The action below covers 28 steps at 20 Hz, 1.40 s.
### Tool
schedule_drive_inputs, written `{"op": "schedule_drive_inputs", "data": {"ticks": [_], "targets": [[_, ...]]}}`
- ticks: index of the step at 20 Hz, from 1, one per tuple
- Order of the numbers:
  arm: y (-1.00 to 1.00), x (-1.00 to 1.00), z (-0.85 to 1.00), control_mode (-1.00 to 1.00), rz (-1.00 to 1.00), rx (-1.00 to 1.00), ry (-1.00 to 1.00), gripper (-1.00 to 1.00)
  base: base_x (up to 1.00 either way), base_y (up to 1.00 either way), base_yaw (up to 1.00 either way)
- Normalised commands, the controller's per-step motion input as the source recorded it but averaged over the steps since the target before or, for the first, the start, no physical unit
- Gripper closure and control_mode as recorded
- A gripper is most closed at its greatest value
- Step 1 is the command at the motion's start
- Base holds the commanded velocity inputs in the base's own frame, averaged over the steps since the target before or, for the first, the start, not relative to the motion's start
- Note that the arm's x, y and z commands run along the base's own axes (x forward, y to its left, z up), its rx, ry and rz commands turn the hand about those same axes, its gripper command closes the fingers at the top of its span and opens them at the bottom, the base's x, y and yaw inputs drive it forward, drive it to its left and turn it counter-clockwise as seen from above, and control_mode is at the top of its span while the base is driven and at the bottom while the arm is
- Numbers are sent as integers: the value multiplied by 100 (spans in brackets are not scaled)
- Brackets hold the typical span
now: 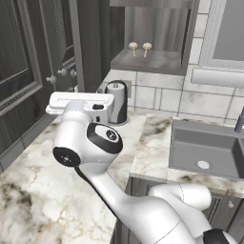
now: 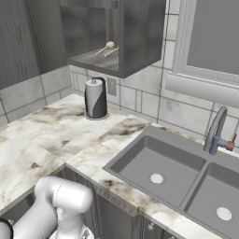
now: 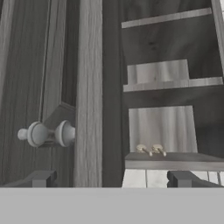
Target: Pick up the dish brush and dish brush from the sink, and place them back in the cabinet, and close the cabinet door.
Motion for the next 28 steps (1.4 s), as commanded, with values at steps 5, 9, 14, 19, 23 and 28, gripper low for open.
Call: {"op": "schedule_drive_inputs", "data": {"ticks": [5, 9, 14, 19, 23, 28], "targets": [[0, 17, -1, -100, 0, 0, 0, -100, 0, 0, 0], [0, 21, -1, -100, 0, 0, 0, -100, 0, 0, 0], [0, 14, -2, -100, 0, 0, 0, -100, 0, 0, 0], [0, 3, -6, -100, 0, 0, 0, -100, 0, 0, 0], [3, 3, -2, -100, 0, 0, 0, -100, 0, 0, 0], [8, 9, -1, -100, -1, 0, 0, -100, 0, 0, 0]]}}
